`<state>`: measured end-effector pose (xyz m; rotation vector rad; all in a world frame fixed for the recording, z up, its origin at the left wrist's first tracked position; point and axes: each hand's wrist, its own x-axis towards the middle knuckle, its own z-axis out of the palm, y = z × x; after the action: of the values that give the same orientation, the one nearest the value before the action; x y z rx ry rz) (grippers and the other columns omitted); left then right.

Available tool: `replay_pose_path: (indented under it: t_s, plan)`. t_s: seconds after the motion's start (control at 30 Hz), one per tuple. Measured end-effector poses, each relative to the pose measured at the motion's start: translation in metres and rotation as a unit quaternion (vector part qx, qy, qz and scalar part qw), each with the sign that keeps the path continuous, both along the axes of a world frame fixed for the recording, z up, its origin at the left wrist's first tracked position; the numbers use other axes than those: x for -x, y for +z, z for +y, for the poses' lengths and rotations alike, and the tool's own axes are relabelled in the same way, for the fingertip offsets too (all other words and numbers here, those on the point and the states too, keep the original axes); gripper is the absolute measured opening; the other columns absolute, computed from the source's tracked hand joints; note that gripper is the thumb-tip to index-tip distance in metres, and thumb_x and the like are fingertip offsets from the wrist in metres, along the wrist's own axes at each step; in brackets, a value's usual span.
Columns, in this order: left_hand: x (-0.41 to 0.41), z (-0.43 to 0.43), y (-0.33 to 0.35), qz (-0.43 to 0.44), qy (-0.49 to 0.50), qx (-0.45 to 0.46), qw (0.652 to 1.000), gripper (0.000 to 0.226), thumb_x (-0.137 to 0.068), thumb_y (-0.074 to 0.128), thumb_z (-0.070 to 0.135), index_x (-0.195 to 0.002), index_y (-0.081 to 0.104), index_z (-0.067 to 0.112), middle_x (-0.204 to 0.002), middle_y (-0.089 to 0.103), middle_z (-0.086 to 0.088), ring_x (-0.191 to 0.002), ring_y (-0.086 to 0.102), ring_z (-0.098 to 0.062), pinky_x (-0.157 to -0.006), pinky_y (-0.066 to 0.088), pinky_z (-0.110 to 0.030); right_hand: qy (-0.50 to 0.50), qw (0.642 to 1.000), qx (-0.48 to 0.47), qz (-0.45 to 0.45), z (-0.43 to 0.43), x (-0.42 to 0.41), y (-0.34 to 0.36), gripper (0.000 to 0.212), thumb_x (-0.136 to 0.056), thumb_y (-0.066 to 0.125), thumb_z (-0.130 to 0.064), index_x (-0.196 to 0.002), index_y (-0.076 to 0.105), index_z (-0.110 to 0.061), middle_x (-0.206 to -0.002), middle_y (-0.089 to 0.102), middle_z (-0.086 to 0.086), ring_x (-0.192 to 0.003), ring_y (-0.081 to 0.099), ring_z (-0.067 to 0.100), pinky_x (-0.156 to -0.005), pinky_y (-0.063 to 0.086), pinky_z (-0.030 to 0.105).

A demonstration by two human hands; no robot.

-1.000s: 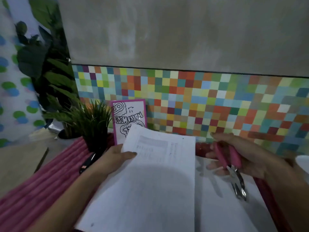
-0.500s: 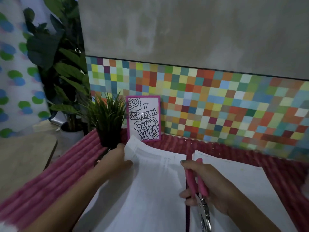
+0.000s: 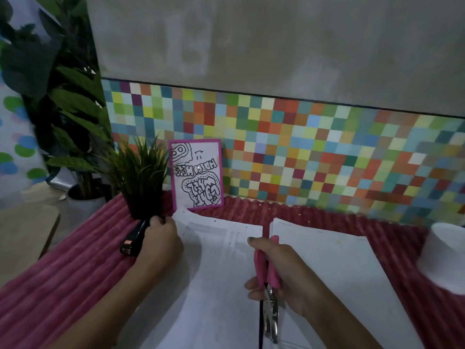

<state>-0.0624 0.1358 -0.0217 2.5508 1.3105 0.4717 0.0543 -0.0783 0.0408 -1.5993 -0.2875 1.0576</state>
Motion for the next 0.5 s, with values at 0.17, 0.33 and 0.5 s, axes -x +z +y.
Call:
replay_pose_path:
  t_s: [0.17, 0.33, 0.5]
  plan:
    - [0.001, -0.005, -0.001, 0.044, 0.009, -0.051, 0.998, 0.027, -0.083, 0.042, 0.001, -0.105, 0.055, -0.009, -0.1, 0.055, -0.025, -0.082, 0.054, -0.041, -0.071, 0.043, -0.043, 0.004, 1.0, -0.004, -0.006, -0.002, -0.003, 0.003, 0.055, -0.083, 0.071, -0.034, -0.124, 0.045, -0.007, -0.11, 0.058, 0.025, -0.057, 0.069, 0.029, -0.056, 0.059, 0.04]
    - [-0.017, -0.033, 0.025, 0.103, 0.017, -0.192, 0.976, 0.031, -0.079, 0.039, -0.001, -0.099, 0.062, -0.009, -0.093, 0.06, -0.028, -0.083, 0.055, -0.04, -0.072, 0.048, -0.047, -0.028, 0.997, -0.04, -0.067, -0.029, -0.03, 0.025, 0.039, -0.085, 0.069, -0.037, -0.109, 0.059, -0.007, -0.086, 0.067, 0.015, -0.059, 0.069, 0.029, -0.056, 0.058, 0.038]
    - [-0.092, -0.08, 0.057, -0.093, -0.126, -0.07, 0.985, 0.02, -0.094, 0.049, 0.01, -0.108, 0.064, 0.006, -0.105, 0.06, -0.009, -0.099, 0.056, -0.024, -0.083, 0.047, -0.032, -0.049, 0.969, 0.009, -0.243, -0.055, -0.098, 0.048, 0.026, -0.084, 0.067, -0.03, -0.099, 0.067, -0.009, -0.089, 0.074, 0.011, -0.051, 0.058, 0.022, -0.046, 0.042, 0.025]
